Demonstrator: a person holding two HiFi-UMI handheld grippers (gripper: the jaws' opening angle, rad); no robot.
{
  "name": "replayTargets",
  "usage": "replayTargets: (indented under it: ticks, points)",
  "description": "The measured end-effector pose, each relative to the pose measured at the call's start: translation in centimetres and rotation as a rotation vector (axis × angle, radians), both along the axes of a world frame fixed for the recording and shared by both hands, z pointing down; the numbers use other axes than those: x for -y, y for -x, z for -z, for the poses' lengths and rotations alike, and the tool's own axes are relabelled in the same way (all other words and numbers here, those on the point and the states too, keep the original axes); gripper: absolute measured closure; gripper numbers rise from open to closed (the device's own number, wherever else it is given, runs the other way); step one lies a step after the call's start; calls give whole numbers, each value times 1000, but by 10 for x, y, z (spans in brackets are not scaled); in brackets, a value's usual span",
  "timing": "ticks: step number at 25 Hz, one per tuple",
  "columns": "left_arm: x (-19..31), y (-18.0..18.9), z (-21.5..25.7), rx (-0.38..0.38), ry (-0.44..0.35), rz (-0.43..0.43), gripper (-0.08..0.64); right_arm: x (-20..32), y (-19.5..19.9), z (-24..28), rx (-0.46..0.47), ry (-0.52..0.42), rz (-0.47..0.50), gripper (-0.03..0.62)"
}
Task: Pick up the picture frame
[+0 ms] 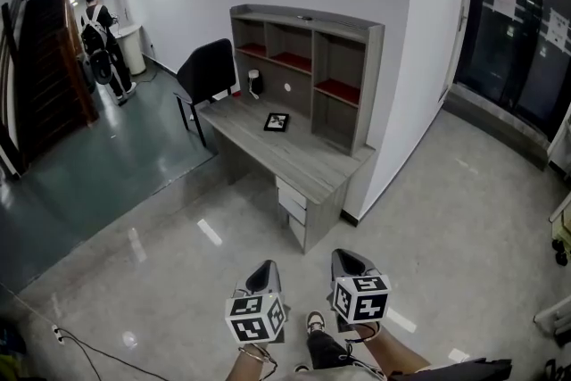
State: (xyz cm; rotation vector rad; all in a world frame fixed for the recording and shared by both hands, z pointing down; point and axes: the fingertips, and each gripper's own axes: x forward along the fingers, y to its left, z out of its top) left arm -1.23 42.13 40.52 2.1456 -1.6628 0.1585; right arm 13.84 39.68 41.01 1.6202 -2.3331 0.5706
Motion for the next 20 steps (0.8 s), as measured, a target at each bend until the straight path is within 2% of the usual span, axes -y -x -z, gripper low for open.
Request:
replayTargets:
  ticks: [11, 20]
  points:
    - [58, 4, -4, 6, -3, 26, 548, 60, 11, -2, 5, -18, 34, 560]
    - [130, -14, -3, 32, -8, -6, 548, 131, -7, -1, 30, -29, 6, 560]
